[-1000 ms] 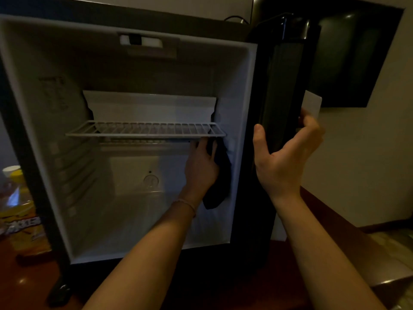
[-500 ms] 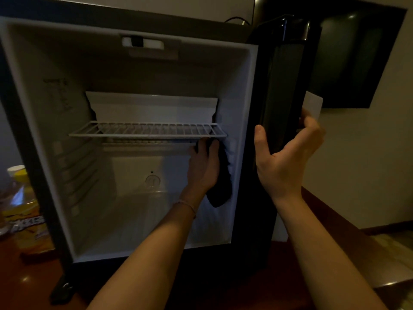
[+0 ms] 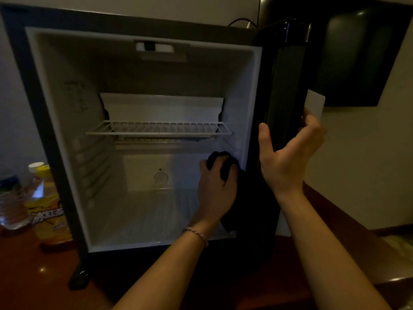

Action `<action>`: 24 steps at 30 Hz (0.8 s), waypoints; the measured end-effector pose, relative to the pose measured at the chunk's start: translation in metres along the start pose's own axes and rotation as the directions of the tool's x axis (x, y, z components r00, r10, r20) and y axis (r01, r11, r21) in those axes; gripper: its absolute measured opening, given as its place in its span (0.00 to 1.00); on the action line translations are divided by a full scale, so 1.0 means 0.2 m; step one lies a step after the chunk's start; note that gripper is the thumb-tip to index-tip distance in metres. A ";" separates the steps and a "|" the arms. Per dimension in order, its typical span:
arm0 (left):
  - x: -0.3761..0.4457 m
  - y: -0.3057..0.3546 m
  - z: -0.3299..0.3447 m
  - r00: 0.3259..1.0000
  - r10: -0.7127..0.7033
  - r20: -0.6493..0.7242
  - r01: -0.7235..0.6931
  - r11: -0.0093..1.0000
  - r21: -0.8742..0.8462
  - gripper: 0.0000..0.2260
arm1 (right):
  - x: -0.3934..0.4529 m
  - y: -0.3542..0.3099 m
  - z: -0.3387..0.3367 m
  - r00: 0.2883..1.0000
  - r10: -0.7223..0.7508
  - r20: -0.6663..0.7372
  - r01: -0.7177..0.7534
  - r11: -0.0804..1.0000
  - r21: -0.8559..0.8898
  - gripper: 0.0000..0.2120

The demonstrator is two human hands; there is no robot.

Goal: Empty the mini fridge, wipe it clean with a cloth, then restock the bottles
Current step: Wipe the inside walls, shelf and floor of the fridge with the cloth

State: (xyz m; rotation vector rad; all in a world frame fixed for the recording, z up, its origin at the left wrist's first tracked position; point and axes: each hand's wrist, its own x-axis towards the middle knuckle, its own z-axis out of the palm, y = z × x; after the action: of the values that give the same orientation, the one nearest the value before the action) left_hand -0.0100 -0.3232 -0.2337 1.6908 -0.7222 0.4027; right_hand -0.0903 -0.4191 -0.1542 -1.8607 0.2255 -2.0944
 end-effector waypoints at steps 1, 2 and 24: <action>0.00 0.00 0.00 1.000 0.010 -0.003 -0.010 1.000 -0.008 0.10 | 0.00 0.00 0.00 1.000 0.001 0.000 -0.001 1.000 -0.004 0.28; 0.00 -0.01 0.00 1.000 0.019 -0.004 -0.019 1.000 -0.015 0.10 | 0.00 0.00 0.00 1.000 0.000 0.002 0.000 1.000 -0.008 0.28; 0.42 -0.23 0.09 0.997 -0.071 0.008 0.070 0.992 0.105 0.16 | -0.01 0.02 -0.01 0.999 -0.015 0.051 0.014 1.000 0.013 0.28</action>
State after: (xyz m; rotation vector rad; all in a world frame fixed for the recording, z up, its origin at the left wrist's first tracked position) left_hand 0.0807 -0.3567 -0.2199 1.8135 -0.6571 0.3874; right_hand -0.0908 -0.4230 -0.1574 -1.9115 0.1868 -2.0504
